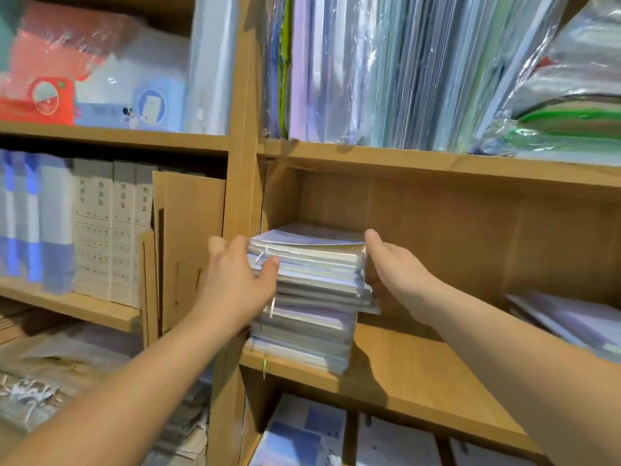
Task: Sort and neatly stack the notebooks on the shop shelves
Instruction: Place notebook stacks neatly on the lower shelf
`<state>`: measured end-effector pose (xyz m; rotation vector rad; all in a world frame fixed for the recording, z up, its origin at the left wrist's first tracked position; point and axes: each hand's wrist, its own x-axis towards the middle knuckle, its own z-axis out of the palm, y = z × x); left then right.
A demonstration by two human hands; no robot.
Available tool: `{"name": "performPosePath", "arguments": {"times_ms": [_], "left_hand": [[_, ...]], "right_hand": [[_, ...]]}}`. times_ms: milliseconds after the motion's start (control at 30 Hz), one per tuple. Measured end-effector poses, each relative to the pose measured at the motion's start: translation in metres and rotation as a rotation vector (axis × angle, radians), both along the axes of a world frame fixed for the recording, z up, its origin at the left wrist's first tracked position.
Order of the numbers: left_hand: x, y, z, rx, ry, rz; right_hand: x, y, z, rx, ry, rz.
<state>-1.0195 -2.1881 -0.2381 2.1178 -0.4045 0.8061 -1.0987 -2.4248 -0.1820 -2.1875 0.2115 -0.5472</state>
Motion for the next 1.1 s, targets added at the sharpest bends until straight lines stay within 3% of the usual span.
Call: {"name": "performPosePath", "arguments": {"times_ms": [100,200,300,367,433,500,600,700,867,1000,1100], "left_hand": [[0.008,-0.005,-0.003,-0.219,0.099,-0.142],[0.011,-0.012,0.013,-0.465,0.218,-0.201],[0.007,-0.016,0.031,-0.602,0.269,-0.329],[0.003,-0.019,0.035,-0.670,0.428,-0.423],[-0.002,-0.024,0.034,-0.631,0.651,-0.443],[-0.006,-0.031,0.037,-0.631,0.751,-0.438],[-0.009,-0.038,0.046,-0.699,0.700,-0.432],[-0.029,-0.029,0.034,-0.727,0.743,-0.621],[-0.079,-0.018,0.008,-0.643,0.806,-0.789],[-0.137,-0.025,0.001,-0.579,0.678,-0.803],[-0.187,-0.033,-0.022,-0.453,0.687,-0.880]], "right_hand": [[0.000,-0.002,0.009,0.178,0.069,0.009],[0.006,-0.003,0.011,0.228,0.142,0.042],[0.010,-0.010,0.011,0.258,0.102,0.072],[0.004,-0.018,0.013,0.321,0.117,0.047],[-0.002,-0.025,0.014,0.329,0.145,0.059],[-0.002,-0.029,0.014,0.316,0.150,0.072],[-0.004,-0.031,0.015,0.282,0.134,0.085],[-0.027,-0.038,0.016,0.261,0.133,0.109],[-0.097,-0.045,0.015,0.120,0.191,0.252],[-0.167,-0.051,0.009,0.116,0.191,0.204],[-0.228,-0.053,-0.009,0.062,0.219,0.126]]}}
